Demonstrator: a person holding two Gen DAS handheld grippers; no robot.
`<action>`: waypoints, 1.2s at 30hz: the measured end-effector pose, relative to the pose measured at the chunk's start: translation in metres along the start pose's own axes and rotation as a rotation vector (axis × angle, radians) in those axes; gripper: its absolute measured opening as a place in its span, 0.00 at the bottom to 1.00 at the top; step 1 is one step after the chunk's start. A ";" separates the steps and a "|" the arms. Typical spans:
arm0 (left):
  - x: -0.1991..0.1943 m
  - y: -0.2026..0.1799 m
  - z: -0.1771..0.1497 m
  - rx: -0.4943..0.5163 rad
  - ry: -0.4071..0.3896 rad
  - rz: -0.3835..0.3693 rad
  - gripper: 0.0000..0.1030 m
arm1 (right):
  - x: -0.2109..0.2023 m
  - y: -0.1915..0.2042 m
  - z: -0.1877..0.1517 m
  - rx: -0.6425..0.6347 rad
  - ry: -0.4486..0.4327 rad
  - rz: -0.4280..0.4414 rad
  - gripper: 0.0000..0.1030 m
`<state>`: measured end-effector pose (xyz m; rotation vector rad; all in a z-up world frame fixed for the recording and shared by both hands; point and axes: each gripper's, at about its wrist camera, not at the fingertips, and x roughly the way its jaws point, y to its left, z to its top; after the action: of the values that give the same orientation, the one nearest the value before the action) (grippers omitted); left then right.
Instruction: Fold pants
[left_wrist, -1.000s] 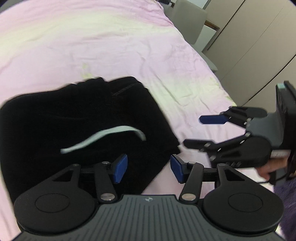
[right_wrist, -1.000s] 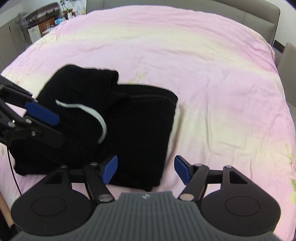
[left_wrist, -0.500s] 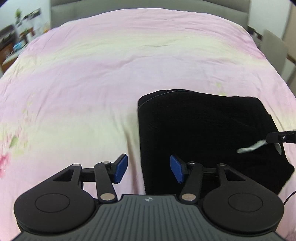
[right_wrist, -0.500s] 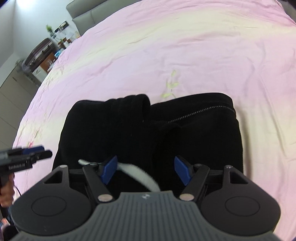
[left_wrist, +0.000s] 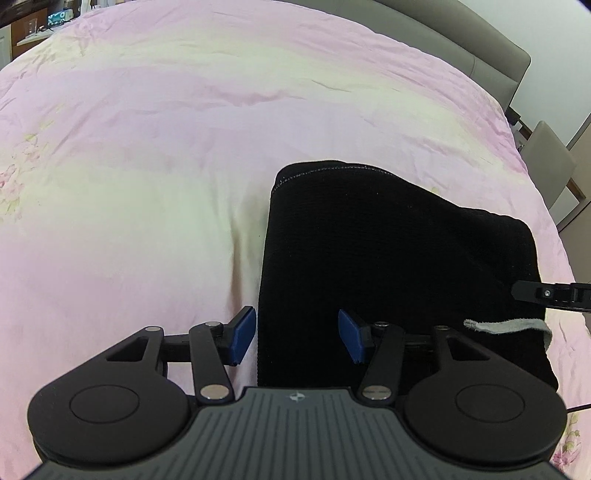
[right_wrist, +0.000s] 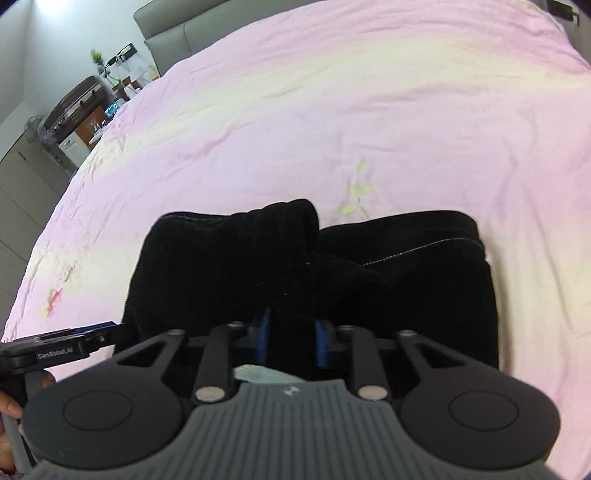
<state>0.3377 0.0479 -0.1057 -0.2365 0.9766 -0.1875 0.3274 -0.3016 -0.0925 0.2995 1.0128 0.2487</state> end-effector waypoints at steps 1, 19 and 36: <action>-0.003 0.000 -0.001 0.002 -0.005 -0.007 0.59 | -0.006 -0.002 0.000 0.011 0.005 -0.005 0.15; 0.023 -0.026 -0.001 0.074 0.042 0.014 0.59 | -0.011 -0.063 -0.015 0.065 0.122 -0.053 0.71; 0.029 -0.038 0.000 0.133 0.063 0.064 0.60 | 0.025 -0.086 -0.032 0.287 0.095 0.184 0.27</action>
<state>0.3520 0.0042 -0.1177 -0.0774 1.0288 -0.2020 0.3182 -0.3691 -0.1590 0.6485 1.1168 0.2854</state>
